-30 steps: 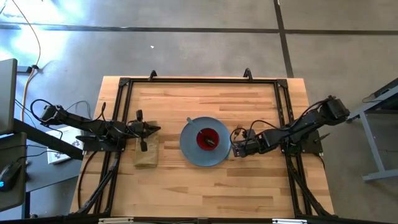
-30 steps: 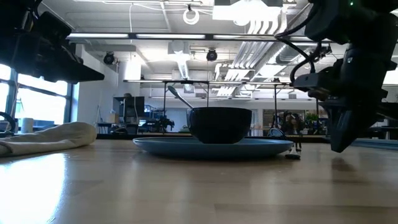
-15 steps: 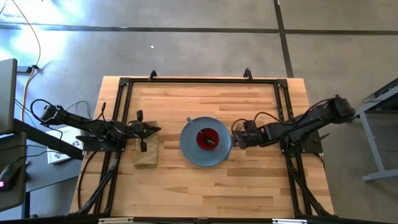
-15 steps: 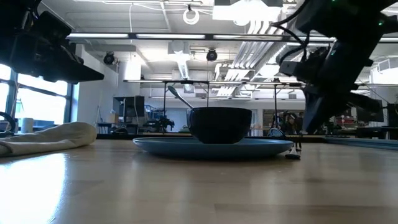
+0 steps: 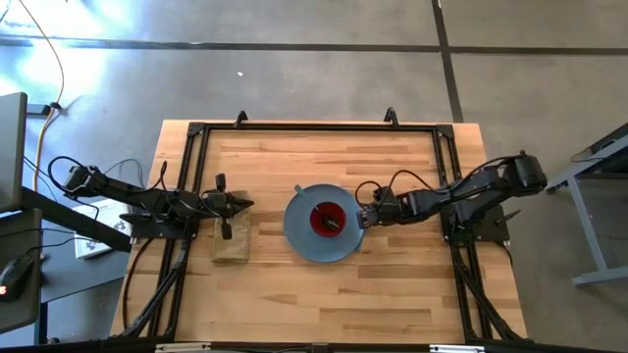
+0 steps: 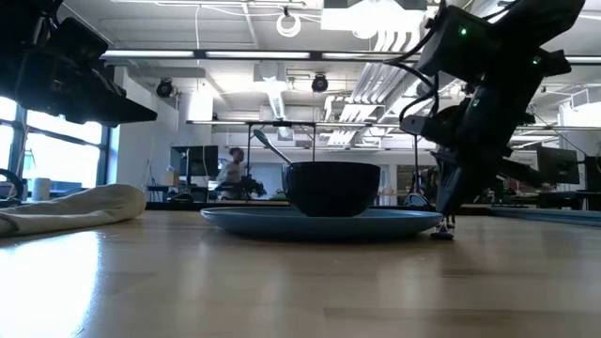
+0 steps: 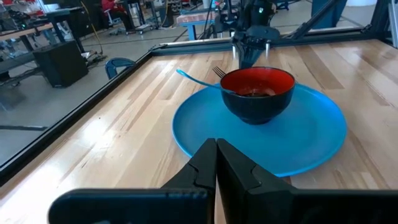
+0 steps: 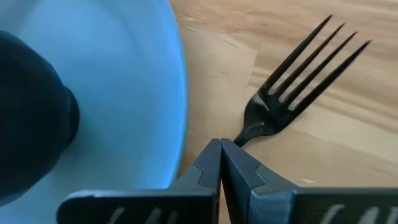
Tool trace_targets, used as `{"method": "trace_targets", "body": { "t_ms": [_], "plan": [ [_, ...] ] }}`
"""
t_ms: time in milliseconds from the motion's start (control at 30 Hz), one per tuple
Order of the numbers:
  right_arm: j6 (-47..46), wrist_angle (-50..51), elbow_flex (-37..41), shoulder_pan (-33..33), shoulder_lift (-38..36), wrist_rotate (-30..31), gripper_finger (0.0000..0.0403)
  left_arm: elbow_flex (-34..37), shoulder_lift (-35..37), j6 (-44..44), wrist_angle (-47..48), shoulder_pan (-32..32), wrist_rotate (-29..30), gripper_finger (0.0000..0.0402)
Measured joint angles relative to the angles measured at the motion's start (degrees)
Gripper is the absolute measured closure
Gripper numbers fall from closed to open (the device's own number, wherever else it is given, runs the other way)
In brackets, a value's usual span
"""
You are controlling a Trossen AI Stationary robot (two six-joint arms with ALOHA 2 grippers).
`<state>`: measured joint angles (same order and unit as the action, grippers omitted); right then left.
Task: Set table place
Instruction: Adjust the blue fork
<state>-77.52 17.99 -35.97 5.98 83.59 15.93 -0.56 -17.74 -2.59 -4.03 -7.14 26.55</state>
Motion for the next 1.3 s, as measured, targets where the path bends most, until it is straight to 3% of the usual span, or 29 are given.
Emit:
{"method": "trace_targets", "body": {
  "t_ms": [500,833,1300],
  "plan": [
    [1.68,-3.87,-0.09,-0.01,3.35,-0.26,0.0403,0.0,-0.02,0.07,0.0,0.02,1.13,0.0401],
    [4.5,0.88,-0.18,-0.02,2.75,-5.15,0.0403,0.0,-0.01,0.5,0.0,0.0,1.14,0.0401],
    [9.13,11.18,0.28,0.0,-3.15,-5.5,0.0403,0.0,0.0,0.94,-0.02,0.0,1.13,0.0402]
  ]
}}
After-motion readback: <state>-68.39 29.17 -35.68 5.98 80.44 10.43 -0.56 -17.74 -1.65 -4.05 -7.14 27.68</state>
